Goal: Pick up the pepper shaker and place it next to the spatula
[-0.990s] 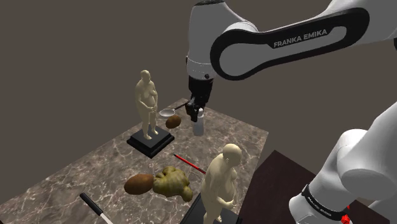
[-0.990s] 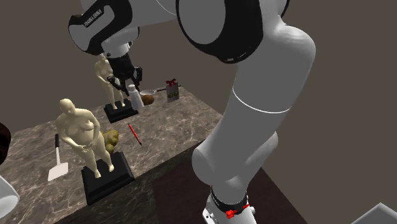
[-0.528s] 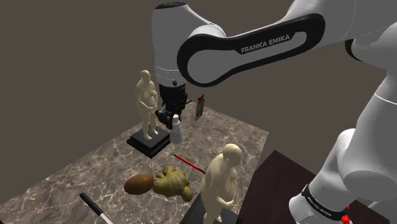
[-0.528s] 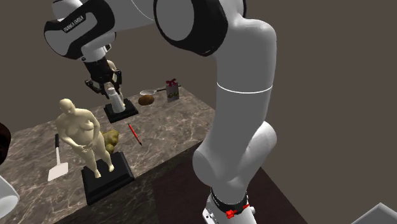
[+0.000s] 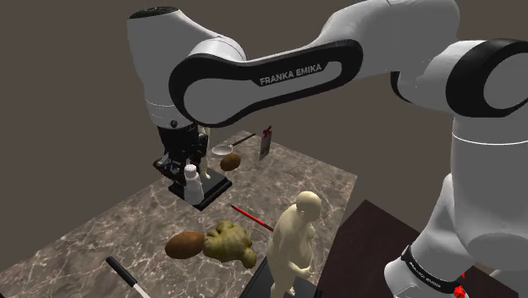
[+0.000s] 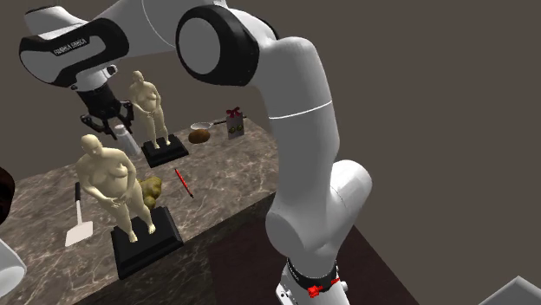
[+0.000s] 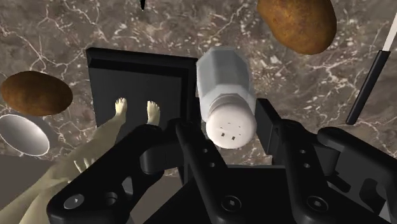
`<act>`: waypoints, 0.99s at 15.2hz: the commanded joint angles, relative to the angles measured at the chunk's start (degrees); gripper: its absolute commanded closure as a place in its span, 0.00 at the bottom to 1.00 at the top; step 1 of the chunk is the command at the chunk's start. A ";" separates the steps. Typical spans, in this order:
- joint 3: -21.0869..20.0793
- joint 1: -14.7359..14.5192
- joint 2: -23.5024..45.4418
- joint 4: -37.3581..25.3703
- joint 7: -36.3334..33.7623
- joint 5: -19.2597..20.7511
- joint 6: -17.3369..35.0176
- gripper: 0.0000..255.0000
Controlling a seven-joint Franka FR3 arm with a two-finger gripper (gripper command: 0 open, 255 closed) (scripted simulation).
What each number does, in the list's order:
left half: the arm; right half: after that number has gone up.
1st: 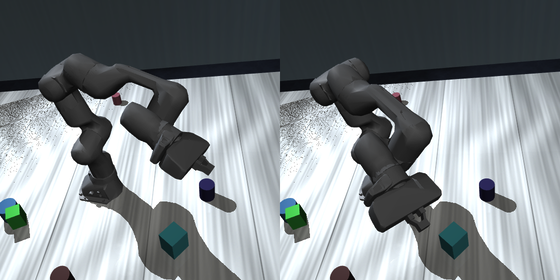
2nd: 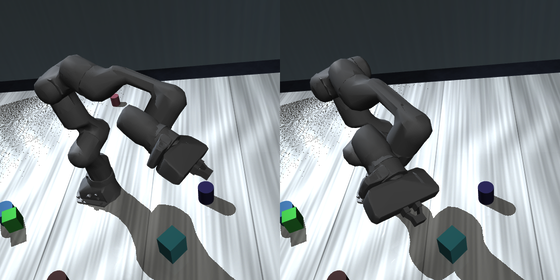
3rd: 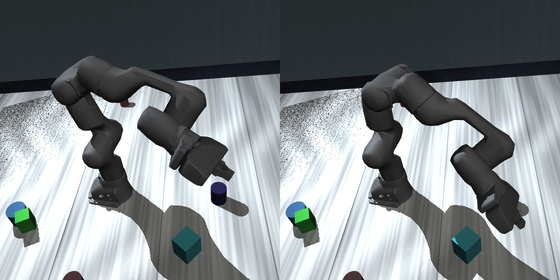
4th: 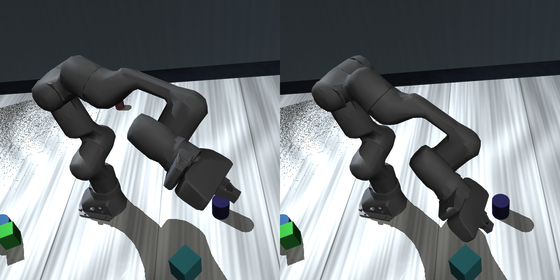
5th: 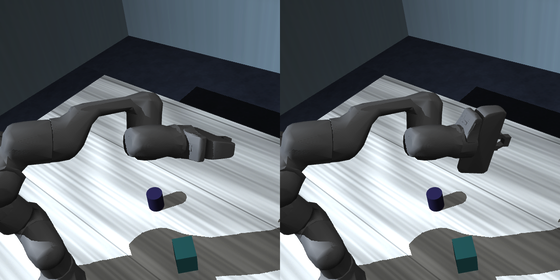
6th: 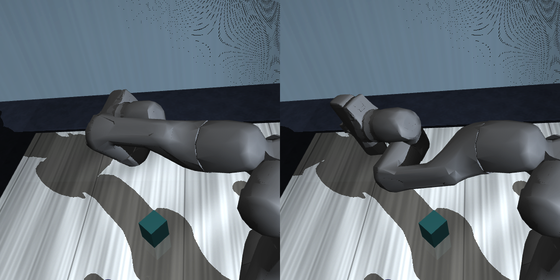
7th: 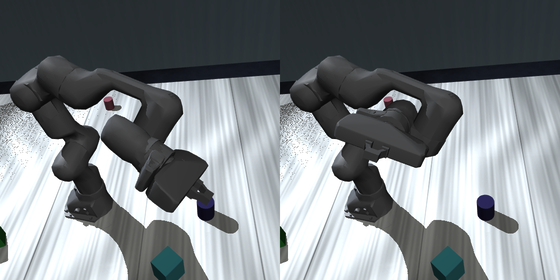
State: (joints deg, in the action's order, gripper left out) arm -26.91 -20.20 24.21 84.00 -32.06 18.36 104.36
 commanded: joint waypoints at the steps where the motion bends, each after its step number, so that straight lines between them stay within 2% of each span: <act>1: 0.35 -2.82 5.39 -7.10 -1.39 1.94 -2.27 1.00; 5: 1.83 -10.00 17.81 -26.29 -2.24 5.24 -9.27 1.00; 6: 2.46 -12.41 21.99 -33.40 -1.86 6.04 -11.96 1.00; 7: 3.58 -16.13 28.63 -45.32 -0.65 7.03 -16.59 1.00; 15: 3.20 -13.45 25.94 -33.81 -2.79 6.78 -8.52 1.00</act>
State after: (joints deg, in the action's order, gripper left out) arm -23.67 -33.88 50.35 48.91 -34.51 25.12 94.81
